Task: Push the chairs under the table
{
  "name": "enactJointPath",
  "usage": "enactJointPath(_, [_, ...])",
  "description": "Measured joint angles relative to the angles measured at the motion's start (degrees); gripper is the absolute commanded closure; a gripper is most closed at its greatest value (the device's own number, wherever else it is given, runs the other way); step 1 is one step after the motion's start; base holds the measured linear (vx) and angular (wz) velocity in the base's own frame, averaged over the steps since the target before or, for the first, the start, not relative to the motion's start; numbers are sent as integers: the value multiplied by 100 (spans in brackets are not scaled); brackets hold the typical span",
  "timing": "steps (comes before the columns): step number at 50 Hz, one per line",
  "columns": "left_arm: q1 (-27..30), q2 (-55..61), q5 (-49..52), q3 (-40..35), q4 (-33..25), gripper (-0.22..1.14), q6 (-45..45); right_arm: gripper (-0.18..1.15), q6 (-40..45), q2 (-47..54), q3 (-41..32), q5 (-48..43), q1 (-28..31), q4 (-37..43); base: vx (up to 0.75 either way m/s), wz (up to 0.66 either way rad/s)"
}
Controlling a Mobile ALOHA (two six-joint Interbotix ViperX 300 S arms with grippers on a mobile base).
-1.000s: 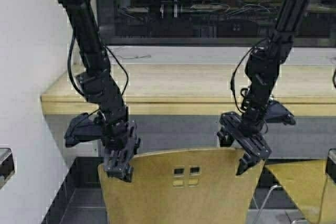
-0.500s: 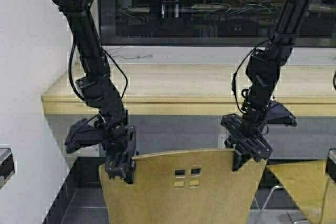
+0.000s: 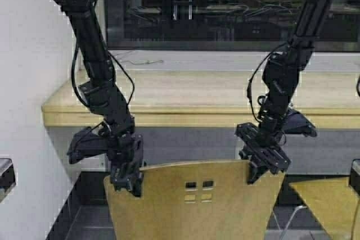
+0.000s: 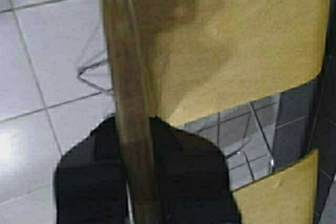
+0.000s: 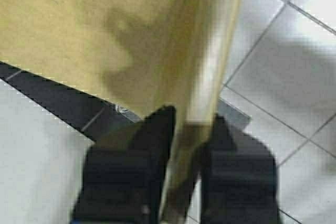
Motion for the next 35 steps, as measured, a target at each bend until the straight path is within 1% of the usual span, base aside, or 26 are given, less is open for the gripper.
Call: enactJointPath(35, [123,0,114,-44,202,74,9,90,9,-9,18,-9,88,9,21,1])
